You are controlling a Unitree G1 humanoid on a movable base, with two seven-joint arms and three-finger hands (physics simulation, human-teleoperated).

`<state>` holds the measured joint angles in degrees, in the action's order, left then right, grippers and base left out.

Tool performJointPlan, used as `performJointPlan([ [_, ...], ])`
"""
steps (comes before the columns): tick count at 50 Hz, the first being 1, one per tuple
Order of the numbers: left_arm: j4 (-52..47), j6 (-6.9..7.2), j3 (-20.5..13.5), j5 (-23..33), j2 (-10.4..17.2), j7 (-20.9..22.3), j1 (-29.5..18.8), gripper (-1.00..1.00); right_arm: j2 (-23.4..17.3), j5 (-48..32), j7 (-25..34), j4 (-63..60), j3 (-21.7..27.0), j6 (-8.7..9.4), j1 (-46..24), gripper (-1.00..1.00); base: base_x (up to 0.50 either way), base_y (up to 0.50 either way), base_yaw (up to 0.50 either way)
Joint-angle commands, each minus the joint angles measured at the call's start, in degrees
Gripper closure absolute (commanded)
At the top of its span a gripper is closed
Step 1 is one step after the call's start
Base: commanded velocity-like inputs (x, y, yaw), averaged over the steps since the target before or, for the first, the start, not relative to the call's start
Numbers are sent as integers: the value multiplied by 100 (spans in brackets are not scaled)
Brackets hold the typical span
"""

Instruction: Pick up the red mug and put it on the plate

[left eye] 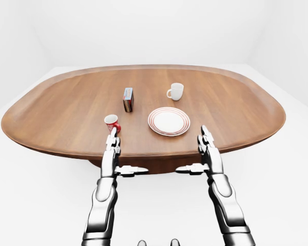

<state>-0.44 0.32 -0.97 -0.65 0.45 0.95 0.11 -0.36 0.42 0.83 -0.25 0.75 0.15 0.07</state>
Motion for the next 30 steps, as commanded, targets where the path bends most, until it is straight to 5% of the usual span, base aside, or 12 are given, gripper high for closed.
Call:
performJointPlan([
  [1, -115, 93, -149, -112, 68, 154, 14, -100, -64, 81, 130, -21, 138, 25, -12, -100, 0, 0, 0],
  [6, -70, 51, -167, -136, 73, 177, 18, -100, -64, 81, 129, 4, 137, -9, -1, -100, 0, 0, 0],
  [15, -258, 187, -275, -201, 142, 230, -4, -100, -80, 141, 105, -376, 207, 160, 50, -100, 0, 0, 0],
  [18, -723, 468, -612, -451, 269, 223, -64, -100, -127, 184, 8, -982, 366, 465, 111, -100, 0, 0, 0],
  [30, -1592, 468, -1741, -1437, 585, -532, -274, -100, -540, 983, -270, -2807, 1888, 485, -70, -100, 0, 0, 0],
])
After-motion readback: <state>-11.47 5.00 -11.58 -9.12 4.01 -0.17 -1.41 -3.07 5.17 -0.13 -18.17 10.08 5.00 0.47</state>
